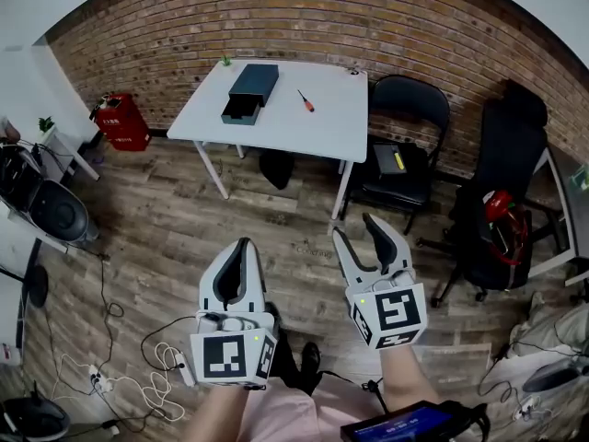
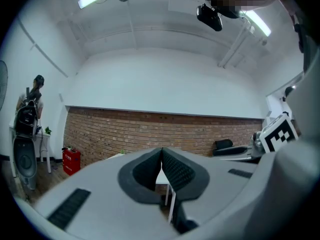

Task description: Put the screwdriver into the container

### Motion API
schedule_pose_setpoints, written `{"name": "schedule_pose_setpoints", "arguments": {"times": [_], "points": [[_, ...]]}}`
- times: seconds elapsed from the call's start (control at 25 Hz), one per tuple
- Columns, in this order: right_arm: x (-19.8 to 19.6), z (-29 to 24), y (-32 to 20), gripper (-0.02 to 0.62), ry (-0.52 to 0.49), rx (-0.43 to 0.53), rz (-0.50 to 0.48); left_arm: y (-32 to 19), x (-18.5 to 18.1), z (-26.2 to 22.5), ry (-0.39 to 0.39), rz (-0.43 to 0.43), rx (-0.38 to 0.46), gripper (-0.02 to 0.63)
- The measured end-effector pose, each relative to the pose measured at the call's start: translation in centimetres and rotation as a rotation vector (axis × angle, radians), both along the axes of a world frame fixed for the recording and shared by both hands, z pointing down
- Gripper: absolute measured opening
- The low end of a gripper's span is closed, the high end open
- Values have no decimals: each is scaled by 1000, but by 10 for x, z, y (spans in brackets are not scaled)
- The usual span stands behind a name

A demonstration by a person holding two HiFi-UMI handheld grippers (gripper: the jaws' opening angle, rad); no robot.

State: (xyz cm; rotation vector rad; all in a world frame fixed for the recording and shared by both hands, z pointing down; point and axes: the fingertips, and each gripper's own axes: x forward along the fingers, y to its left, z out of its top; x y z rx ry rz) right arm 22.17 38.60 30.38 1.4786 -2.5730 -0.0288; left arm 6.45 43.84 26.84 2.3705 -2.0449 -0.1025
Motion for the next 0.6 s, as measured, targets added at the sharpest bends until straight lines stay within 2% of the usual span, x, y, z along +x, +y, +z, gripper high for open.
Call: {"name": "schedule_pose_setpoints", "arguments": {"times": [0.16, 0.32, 0.6], "points": [[-10, 4, -17, 215, 22, 0, -1, -17, -14, 5, 10, -6, -6, 13], [-26, 21, -51, 215, 34, -29, 5, -50, -31, 27, 22, -1, -55, 12], [-73, 43, -133, 213, 50, -69, 13, -136, -75, 51, 31, 17, -115, 13]]}}
